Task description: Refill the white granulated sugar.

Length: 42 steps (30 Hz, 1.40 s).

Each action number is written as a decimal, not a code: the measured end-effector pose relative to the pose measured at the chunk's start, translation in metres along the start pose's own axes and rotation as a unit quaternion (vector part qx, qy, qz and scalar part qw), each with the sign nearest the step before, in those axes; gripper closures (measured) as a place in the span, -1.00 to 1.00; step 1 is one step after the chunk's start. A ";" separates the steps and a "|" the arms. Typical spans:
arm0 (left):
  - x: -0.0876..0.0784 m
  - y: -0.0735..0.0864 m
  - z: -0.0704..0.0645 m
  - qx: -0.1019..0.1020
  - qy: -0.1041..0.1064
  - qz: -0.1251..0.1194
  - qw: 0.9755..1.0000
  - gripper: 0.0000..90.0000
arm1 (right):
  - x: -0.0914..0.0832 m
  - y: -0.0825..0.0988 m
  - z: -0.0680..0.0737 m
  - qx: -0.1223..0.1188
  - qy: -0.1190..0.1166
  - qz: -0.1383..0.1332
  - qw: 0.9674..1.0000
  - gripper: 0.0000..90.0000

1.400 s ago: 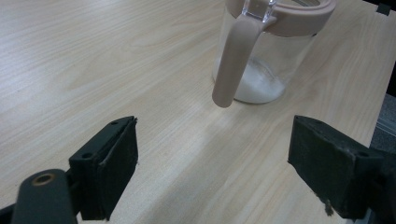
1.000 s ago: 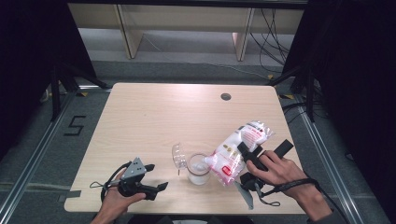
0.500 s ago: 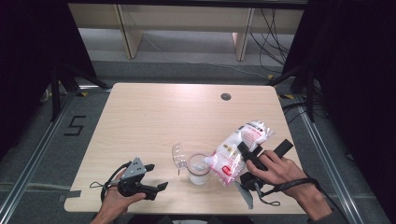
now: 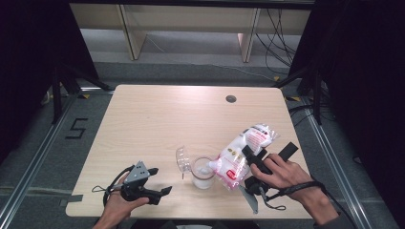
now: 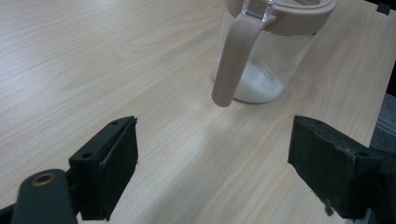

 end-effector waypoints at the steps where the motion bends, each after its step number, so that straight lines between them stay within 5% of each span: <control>1: 0.000 0.000 0.000 0.001 0.001 0.000 1.000 -0.66 | 0.000 0.000 0.000 -0.003 0.000 -0.001 1.000 0.84; 40: 0.000 0.000 0.001 0.009 0.004 0.000 1.000 -0.65 | 0.002 -0.001 0.000 -0.002 -0.004 -0.004 1.000 0.84; 41: 0.000 0.000 0.001 0.009 0.004 0.000 1.000 -0.66 | 0.001 -0.002 0.002 0.017 -0.006 0.005 1.000 0.84; 42: 0.000 0.000 0.001 0.009 0.004 0.000 1.000 -0.66 | 0.002 -0.001 -0.001 -0.003 -0.002 -0.005 1.000 0.84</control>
Point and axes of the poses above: each handheld gripper's, and its own axes: x roughly forward along the jaws, y roughly out of its underside, z roughly to its left, the point moved 1 cm from there along x, roughly forward along the jaws, and after that the axes turned 13 degrees about y, right-handed, at the moved point
